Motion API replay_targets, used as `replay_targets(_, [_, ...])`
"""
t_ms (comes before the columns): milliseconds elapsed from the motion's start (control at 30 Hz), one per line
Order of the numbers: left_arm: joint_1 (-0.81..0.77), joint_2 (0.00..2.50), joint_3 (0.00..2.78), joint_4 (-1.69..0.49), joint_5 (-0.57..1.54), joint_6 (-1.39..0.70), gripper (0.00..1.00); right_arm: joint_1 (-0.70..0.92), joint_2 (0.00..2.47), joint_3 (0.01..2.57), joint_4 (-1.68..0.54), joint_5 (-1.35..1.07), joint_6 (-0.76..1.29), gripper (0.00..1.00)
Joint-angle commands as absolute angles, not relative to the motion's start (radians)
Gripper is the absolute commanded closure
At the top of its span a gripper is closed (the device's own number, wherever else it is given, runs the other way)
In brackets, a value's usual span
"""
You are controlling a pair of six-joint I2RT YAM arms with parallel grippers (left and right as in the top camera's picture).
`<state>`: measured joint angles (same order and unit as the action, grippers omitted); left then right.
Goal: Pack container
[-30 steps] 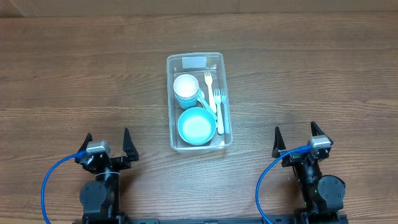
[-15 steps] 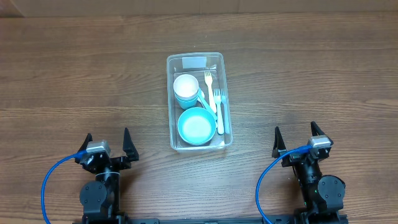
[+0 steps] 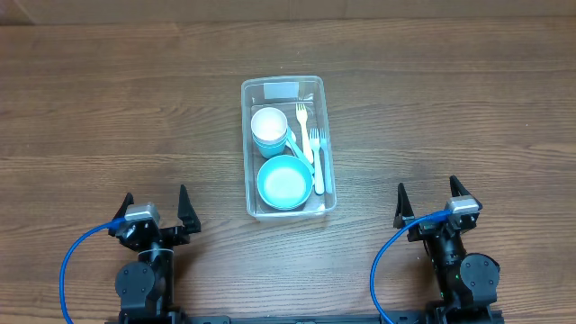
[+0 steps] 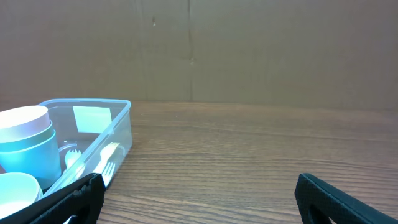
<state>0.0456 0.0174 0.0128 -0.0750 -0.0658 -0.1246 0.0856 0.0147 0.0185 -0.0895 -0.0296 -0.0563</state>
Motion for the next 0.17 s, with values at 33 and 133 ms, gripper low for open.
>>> replay_targets(33, [0.045, 0.005, 0.006, -0.07, -0.078, -0.135, 0.0, 0.083, 0.005, 0.008, -0.081, -0.036, -0.06, 0.0])
replay_targets(133, [0.045, 0.005, 0.006, -0.07, -0.078, -0.135, 0.0, 0.083, 0.005, 0.008, -0.081, -0.036, -0.06, 0.0])
